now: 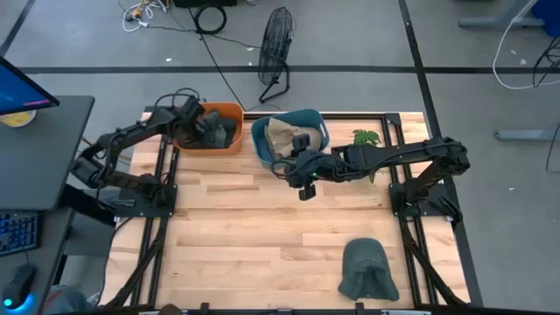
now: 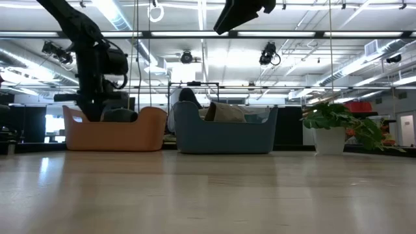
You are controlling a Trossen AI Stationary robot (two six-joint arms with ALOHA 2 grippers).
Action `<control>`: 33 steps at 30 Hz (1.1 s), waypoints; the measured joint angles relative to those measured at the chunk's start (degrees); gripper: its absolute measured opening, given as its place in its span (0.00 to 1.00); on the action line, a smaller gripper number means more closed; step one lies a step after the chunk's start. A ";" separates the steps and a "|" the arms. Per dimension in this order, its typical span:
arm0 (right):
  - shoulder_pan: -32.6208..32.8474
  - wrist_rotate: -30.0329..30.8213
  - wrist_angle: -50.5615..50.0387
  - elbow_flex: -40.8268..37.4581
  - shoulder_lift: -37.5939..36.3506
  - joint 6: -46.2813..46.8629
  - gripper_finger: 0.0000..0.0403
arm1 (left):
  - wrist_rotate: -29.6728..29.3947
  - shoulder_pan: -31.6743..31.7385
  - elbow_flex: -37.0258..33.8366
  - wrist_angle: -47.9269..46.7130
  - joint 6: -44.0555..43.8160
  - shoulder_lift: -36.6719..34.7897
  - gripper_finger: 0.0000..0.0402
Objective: Pick & Place hat
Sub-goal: Put the top gray cap into the orange bin, then put the gray cap into the orange bin
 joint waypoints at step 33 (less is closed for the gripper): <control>18.33 -34.73 -39.53 -7.16 -6.17 58.46 0.47 | -0.47 -30.53 28.30 -4.77 7.47 -8.50 0.24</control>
